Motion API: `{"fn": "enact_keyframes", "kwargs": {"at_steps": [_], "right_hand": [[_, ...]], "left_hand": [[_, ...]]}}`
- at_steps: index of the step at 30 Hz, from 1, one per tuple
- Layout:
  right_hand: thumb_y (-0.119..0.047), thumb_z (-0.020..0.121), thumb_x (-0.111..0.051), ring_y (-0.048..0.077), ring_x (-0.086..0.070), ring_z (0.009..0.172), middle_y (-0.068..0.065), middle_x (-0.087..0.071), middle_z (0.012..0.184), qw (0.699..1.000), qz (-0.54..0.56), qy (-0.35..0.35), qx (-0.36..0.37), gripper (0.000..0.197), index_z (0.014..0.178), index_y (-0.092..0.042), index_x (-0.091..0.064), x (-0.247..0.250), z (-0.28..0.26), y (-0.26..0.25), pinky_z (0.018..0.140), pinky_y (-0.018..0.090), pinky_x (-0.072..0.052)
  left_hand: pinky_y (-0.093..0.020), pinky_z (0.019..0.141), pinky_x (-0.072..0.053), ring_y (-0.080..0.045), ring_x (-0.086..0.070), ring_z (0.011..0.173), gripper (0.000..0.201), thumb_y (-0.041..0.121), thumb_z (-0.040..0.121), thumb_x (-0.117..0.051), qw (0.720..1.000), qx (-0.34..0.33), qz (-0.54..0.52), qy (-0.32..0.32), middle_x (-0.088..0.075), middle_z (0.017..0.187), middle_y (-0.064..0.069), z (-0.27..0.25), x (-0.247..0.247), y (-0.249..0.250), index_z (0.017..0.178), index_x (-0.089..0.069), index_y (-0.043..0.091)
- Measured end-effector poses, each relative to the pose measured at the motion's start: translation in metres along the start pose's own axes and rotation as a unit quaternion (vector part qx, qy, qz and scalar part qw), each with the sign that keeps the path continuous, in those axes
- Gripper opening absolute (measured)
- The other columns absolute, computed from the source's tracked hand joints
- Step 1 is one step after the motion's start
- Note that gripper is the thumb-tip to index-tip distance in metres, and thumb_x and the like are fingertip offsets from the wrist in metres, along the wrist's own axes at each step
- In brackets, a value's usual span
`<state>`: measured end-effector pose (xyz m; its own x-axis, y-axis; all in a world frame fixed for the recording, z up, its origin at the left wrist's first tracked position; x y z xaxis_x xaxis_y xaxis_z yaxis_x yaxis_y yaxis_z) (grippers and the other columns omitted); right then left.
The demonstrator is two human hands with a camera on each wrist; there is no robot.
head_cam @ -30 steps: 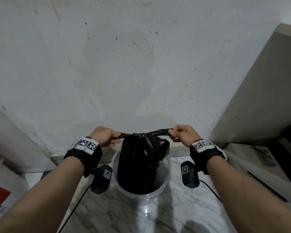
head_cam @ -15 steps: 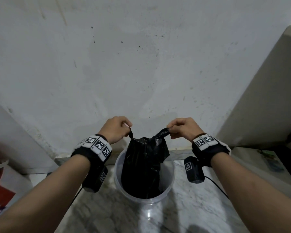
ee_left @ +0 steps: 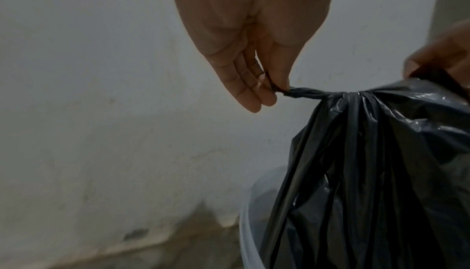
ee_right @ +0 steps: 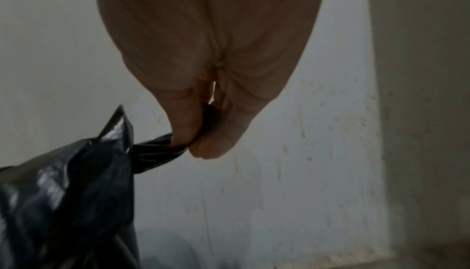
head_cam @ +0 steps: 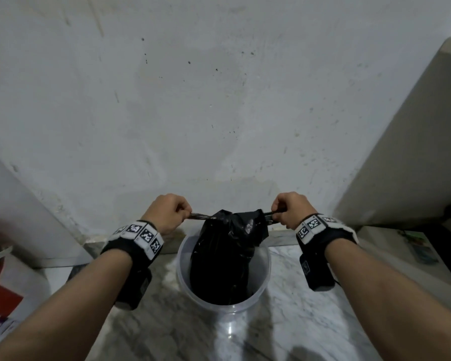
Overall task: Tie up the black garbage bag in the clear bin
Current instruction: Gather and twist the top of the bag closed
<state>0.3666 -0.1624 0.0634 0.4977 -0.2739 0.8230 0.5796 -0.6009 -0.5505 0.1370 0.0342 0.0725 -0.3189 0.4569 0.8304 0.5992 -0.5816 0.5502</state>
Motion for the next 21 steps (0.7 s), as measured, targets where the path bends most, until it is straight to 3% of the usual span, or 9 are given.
{"fn": "enact_keyframes", "kwargs": {"at_steps": [2,4,6,7,10,14,18,21], "right_hand": [[-0.010,0.076,-0.069,0.026,-0.064,0.081,0.010,-0.071,0.083,0.998,-0.055,-0.017,0.007,0.005,0.080,-0.014,-0.071,-0.011,-0.005,0.008,0.069,0.025,-0.045],[-0.015,0.080,-0.066,0.028,-0.065,0.091,0.014,-0.072,0.093,0.995,-0.092,-0.038,0.003,0.013,0.089,-0.011,-0.074,-0.018,-0.007,0.013,0.075,0.027,-0.046],[-0.019,0.081,-0.065,0.026,-0.063,0.087,0.013,-0.071,0.090,0.994,-0.098,-0.047,-0.010,0.014,0.090,-0.012,-0.075,-0.014,-0.006,0.010,0.074,0.027,-0.046],[-0.021,0.081,-0.066,0.024,-0.060,0.081,0.011,-0.069,0.083,0.995,-0.087,-0.042,-0.019,0.012,0.086,-0.013,-0.075,-0.008,-0.003,0.006,0.070,0.025,-0.044],[-0.023,0.080,-0.066,0.018,-0.055,0.062,0.003,-0.060,0.062,0.999,0.015,-0.039,-0.029,0.016,0.064,-0.018,-0.066,0.009,0.005,-0.009,0.058,0.022,-0.041],[-0.011,0.082,-0.065,0.024,-0.058,0.062,0.010,-0.061,0.065,0.983,0.172,-0.057,-0.034,0.017,0.066,-0.012,-0.063,0.007,0.010,-0.035,0.070,0.037,-0.055],[0.015,0.076,-0.056,0.028,-0.061,0.066,0.013,-0.059,0.068,0.952,0.293,-0.077,-0.038,0.022,0.069,-0.006,-0.060,0.001,0.010,-0.060,0.067,0.034,-0.059],[0.021,0.073,-0.044,0.027,-0.060,0.064,0.013,-0.057,0.070,0.937,0.343,-0.050,-0.049,0.030,0.072,-0.005,-0.059,0.004,0.010,-0.058,0.063,0.036,-0.060]], "left_hand": [[-0.028,0.071,-0.046,-0.022,-0.063,0.076,0.013,0.013,0.084,-0.062,1.000,0.007,0.013,-0.004,-0.066,0.070,0.000,-0.007,-0.008,-0.020,0.077,-0.069,0.021],[-0.028,0.072,-0.043,-0.027,-0.065,0.089,0.016,0.016,0.089,-0.057,0.998,-0.002,0.055,-0.038,-0.071,0.088,-0.007,-0.016,-0.017,-0.027,0.091,-0.073,0.016],[-0.030,0.078,-0.044,-0.029,-0.063,0.099,0.026,0.018,0.094,-0.050,0.992,-0.016,0.100,-0.075,-0.070,0.103,-0.011,-0.018,-0.025,-0.025,0.107,-0.071,0.013],[-0.030,0.078,-0.044,-0.029,-0.063,0.099,0.027,0.020,0.094,-0.049,0.991,-0.017,0.107,-0.084,-0.070,0.105,-0.011,-0.018,-0.023,-0.023,0.108,-0.071,0.014],[-0.030,0.077,-0.049,-0.021,-0.065,0.089,0.017,0.024,0.090,-0.055,0.994,-0.008,0.075,-0.079,-0.073,0.092,-0.001,-0.011,-0.007,-0.014,0.092,-0.071,0.022],[-0.024,0.060,-0.046,-0.009,-0.060,0.063,0.013,0.010,0.076,-0.062,0.998,0.003,0.011,-0.060,-0.071,0.068,0.003,0.000,0.006,0.020,0.077,-0.073,0.017],[-0.033,0.064,-0.058,-0.018,-0.065,0.065,0.016,0.001,0.071,-0.058,0.992,0.044,-0.080,-0.084,-0.070,0.070,-0.003,0.008,-0.002,0.037,0.074,-0.072,0.009],[-0.035,0.066,-0.061,-0.029,-0.069,0.070,0.019,0.005,0.069,-0.054,0.990,0.075,-0.005,-0.115,-0.073,0.073,-0.010,0.006,-0.008,0.031,0.074,-0.071,0.009]]}}
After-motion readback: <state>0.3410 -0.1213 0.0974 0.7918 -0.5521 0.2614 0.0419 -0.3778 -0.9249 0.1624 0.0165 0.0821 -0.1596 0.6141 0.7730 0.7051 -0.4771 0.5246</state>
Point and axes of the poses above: each hand's wrist, its own z-axis towards the middle knuckle, its own x-axis out of the back of the hand, y = z × x, the point moved 9 cm from there along z, towards the middle knuckle
